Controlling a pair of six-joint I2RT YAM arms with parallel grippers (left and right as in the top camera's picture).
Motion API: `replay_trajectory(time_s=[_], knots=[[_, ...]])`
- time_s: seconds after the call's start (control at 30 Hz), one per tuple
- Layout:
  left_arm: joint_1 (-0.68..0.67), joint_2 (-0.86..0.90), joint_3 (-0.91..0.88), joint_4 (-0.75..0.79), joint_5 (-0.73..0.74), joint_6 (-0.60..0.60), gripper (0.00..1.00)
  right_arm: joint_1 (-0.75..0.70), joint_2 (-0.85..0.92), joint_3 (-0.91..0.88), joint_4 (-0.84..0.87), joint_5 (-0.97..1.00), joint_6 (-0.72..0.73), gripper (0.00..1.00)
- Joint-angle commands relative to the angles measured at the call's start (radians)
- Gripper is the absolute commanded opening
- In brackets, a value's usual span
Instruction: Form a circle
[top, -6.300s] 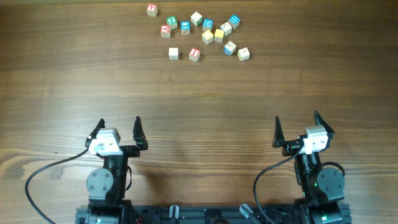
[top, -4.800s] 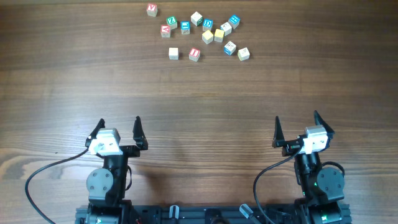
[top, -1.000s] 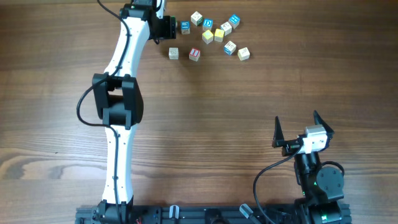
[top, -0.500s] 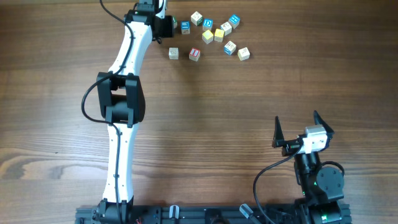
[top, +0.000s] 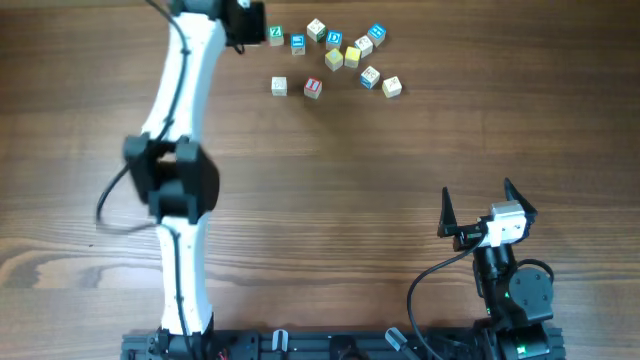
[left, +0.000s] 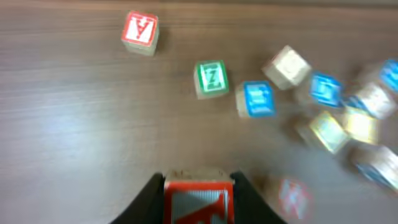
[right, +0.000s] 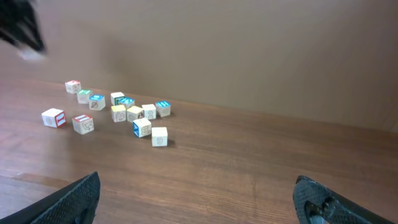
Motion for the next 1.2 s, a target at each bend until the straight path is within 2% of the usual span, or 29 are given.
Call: replay_trajectory(time_s=[0.0, 0.13, 0.3, 0.5, 0.6, 0.8, 0.87, 1.0, 1.17], knots=[[-0.007, -0.258, 0.008, -0.154, 0.011, 0.005, 0.18, -0.005, -0.005, -0.001, 0.005, -0.008, 0.005, 1.0], [-0.01, -0.42, 0.008, -0.378, 0.033, 0.004, 0.19, -0.005, -0.005, -0.001, 0.005, -0.008, 0.004, 1.0], [-0.021, -0.456, 0.004, -0.575, 0.085, -0.022, 0.15, -0.005, -0.005, -0.001, 0.005, -0.008, 0.005, 1.0], [-0.13, -0.459, -0.201, -0.558, 0.077, -0.05, 0.16, -0.005, -0.005, -0.001, 0.005, -0.008, 0.005, 1.0], [-0.186, -0.459, -0.379, -0.461, 0.073, -0.066, 0.17, -0.005, -0.005, -0.001, 0.005, -0.008, 0.005, 1.0], [-0.253, -0.459, -0.843, 0.046, 0.073, -0.223, 0.2, -0.005, -0.005, -0.001, 0.005, -0.008, 0.005, 1.0], [-0.253, -0.458, -0.944, 0.175, 0.072, -0.284, 0.19, -0.005, -0.005, -0.001, 0.005, -0.008, 0.004, 1.0], [-0.255, -0.458, -1.084, 0.415, 0.065, -0.286, 0.19, -0.005, -0.005, -0.001, 0.005, -0.008, 0.005, 1.0], [-0.274, -0.452, -1.217, 0.627, -0.115, -0.285, 0.2, -0.005, -0.005, -0.001, 0.005, -0.008, 0.004, 1.0]])
